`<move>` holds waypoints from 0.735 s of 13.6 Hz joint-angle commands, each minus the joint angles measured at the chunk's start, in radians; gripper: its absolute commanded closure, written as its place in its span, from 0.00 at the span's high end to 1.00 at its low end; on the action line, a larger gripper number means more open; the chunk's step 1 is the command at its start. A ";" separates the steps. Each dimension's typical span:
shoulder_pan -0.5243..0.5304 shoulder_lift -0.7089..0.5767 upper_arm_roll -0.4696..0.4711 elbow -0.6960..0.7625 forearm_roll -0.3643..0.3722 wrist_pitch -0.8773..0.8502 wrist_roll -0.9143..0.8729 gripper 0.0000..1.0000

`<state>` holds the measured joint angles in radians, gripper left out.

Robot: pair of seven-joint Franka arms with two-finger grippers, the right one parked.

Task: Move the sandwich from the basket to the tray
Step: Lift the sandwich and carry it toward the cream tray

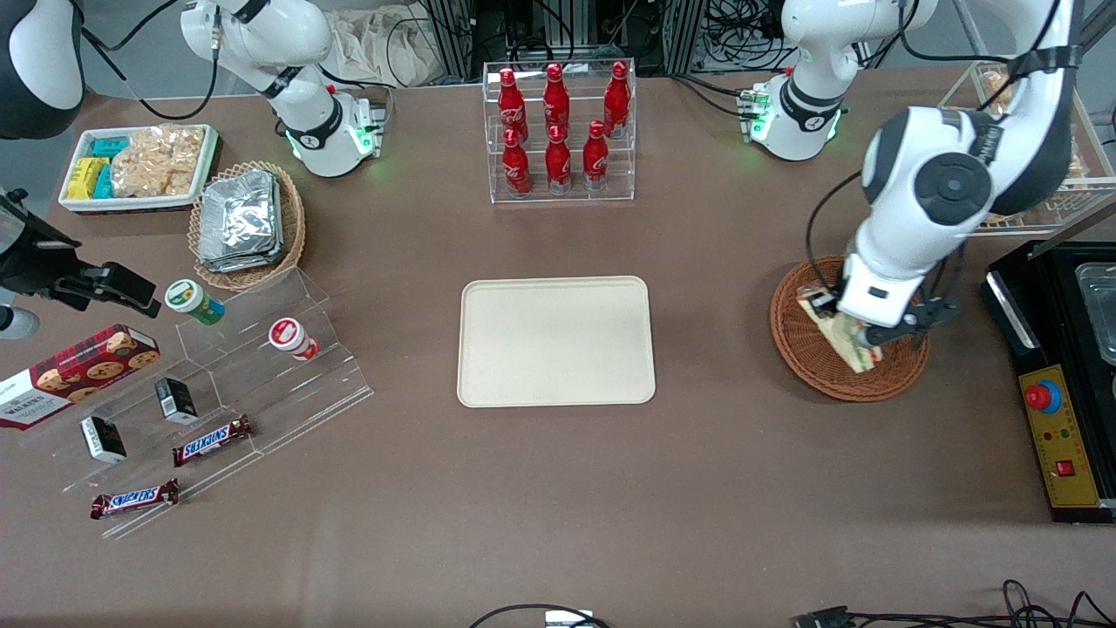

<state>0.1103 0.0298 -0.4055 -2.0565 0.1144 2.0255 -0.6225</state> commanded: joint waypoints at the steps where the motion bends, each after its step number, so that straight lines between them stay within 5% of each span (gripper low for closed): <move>1: 0.002 0.039 -0.100 0.045 0.001 -0.008 0.010 0.00; 10: -0.058 0.122 -0.193 0.075 0.011 0.096 0.015 0.00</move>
<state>0.0961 0.1419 -0.5905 -2.0091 0.1148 2.1015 -0.6118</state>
